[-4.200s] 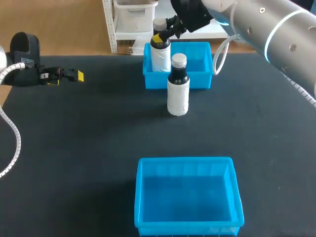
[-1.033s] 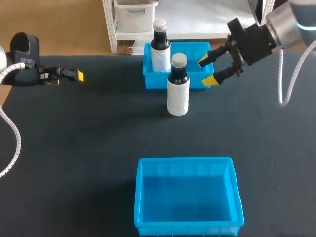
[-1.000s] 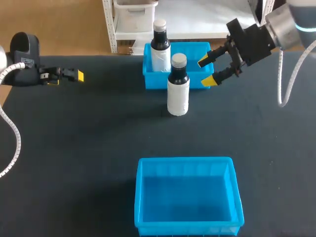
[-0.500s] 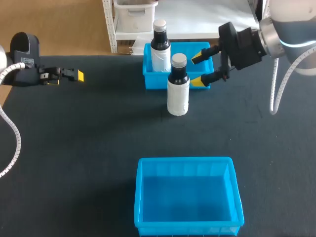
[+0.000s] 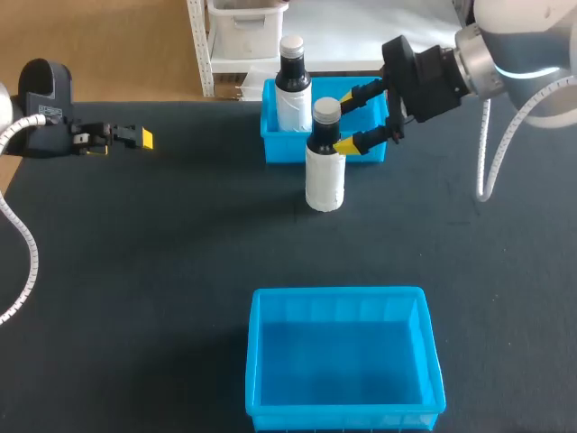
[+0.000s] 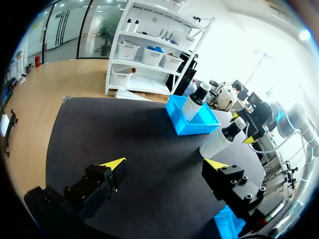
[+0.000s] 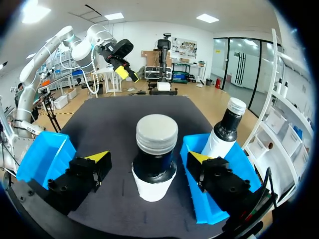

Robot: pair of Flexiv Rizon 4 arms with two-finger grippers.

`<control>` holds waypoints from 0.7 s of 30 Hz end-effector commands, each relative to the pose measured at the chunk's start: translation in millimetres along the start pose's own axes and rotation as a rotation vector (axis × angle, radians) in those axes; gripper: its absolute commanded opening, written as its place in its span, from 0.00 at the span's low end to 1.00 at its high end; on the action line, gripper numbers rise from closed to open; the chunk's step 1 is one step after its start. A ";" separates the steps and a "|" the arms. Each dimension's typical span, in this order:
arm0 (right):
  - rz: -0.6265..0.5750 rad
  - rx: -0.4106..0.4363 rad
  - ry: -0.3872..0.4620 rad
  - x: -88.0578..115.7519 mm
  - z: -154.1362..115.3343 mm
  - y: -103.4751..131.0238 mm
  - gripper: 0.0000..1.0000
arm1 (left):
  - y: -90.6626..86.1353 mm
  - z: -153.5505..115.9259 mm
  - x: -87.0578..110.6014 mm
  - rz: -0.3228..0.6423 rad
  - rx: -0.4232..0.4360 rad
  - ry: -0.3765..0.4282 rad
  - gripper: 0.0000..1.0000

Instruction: Pick up the bottle, and place it in the far bin if it is heavy, or in the near bin if it is light.

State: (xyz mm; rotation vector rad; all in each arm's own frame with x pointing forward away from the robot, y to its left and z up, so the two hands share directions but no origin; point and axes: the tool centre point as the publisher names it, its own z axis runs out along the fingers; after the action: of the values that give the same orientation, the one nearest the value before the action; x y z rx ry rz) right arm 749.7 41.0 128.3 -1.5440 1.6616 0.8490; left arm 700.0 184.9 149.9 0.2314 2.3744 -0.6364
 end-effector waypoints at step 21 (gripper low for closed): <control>0.011 -0.041 -0.009 -6.7 23.7 -10.5 1.00 | 0.0 0.0 0.0 0.000 0.000 0.000 1.00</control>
State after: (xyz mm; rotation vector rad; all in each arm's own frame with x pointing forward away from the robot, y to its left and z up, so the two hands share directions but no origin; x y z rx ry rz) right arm 760.0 62.6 121.5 -1.5552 1.6557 0.8968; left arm 700.0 184.9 149.9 0.2314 2.3744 -0.6364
